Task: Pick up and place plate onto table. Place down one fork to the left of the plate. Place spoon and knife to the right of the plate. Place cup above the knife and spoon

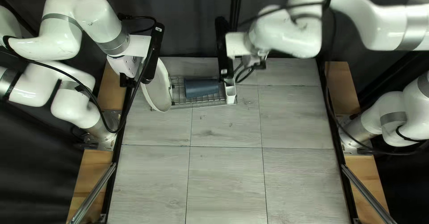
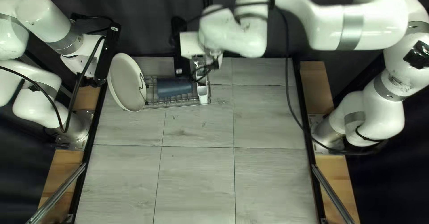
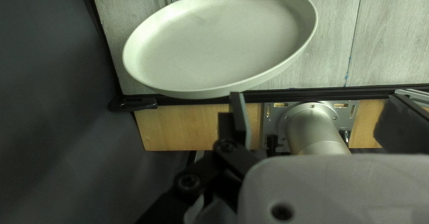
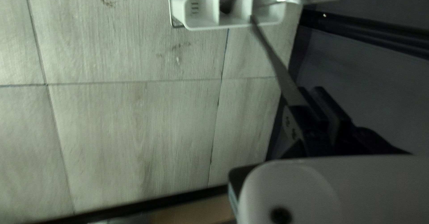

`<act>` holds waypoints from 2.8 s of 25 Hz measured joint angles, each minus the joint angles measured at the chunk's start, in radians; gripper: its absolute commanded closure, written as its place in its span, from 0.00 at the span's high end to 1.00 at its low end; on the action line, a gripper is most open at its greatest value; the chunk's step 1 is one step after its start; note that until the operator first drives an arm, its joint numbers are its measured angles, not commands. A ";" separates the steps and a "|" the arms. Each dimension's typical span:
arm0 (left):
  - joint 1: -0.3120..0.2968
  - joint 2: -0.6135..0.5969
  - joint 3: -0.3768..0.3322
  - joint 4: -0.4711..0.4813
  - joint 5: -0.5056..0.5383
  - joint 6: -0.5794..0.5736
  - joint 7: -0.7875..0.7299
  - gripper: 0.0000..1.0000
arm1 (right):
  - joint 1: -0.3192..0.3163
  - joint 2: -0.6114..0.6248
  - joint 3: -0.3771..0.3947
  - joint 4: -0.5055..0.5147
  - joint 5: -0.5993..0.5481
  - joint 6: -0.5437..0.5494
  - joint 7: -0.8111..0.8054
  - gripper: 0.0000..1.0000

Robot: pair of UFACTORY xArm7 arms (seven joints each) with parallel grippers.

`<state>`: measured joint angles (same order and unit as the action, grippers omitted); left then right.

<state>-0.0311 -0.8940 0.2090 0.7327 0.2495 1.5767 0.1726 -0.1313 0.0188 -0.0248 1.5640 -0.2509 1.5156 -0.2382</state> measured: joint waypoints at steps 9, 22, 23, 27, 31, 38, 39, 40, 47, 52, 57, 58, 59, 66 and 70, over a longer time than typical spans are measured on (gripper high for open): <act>0.000 0.000 0.000 0.000 0.000 0.000 0.000 1.00 | 0.015 -0.108 0.006 -0.161 0.267 0.063 -0.005 0.00; 0.000 0.000 0.000 0.000 0.000 0.000 0.000 1.00 | 0.012 -0.155 -0.011 -0.222 0.371 0.038 -0.063 0.00; 0.000 0.000 0.000 0.000 0.000 0.000 0.000 1.00 | 0.011 -0.167 -0.016 -0.236 0.408 0.035 -0.070 0.00; 0.000 0.000 0.000 0.000 0.000 0.000 0.000 1.00 | 0.009 -0.209 -0.038 -0.315 0.572 0.011 -0.092 0.00; 0.000 0.000 0.000 0.000 0.000 0.000 0.000 1.00 | 0.005 -0.224 -0.064 -0.386 0.690 -0.003 -0.130 0.00; 0.000 0.000 0.000 0.000 0.000 0.000 0.000 1.00 | -0.006 -0.234 -0.109 -0.508 0.790 -0.018 -0.263 0.00; 0.000 0.000 0.000 0.000 0.000 0.000 0.000 1.00 | -0.007 -0.227 -0.114 -0.524 0.802 -0.024 -0.286 0.00; 0.000 0.000 0.000 0.000 0.000 0.000 0.000 1.00 | -0.007 -0.221 -0.117 -0.540 0.814 -0.032 -0.305 0.00; 0.000 0.000 0.000 0.000 0.000 0.000 0.000 1.00 | -0.004 -0.189 -0.128 -0.655 0.904 -0.096 -0.436 0.00; 0.000 0.000 0.000 0.000 0.000 0.000 0.000 1.00 | -0.009 -0.138 -0.145 -0.704 0.966 -0.118 -0.545 0.00; 0.000 0.000 0.000 0.000 0.000 0.000 0.000 1.00 | -0.019 -0.103 -0.161 -0.757 1.022 -0.148 -0.641 0.00; 0.000 0.000 0.000 0.000 0.000 0.000 0.000 1.00 | -0.020 -0.098 -0.162 -0.767 1.033 -0.157 -0.657 0.00; 0.000 0.000 0.000 0.000 0.000 0.000 0.000 1.00 | -0.020 -0.093 -0.163 -0.778 1.044 -0.168 -0.672 0.00; 0.000 0.000 0.000 0.000 0.000 0.000 0.000 1.00 | -0.023 -0.065 -0.168 -0.829 1.084 -0.213 -0.750 0.00; 0.000 0.000 0.000 0.000 0.000 0.000 0.000 1.00 | -0.022 -0.037 -0.167 -0.838 1.096 -0.232 -0.780 0.00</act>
<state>-0.0311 -0.8940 0.2090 0.7327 0.2495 1.5767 0.1726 -0.1536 -0.0182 -0.1917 0.7259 0.8448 1.2832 -1.0184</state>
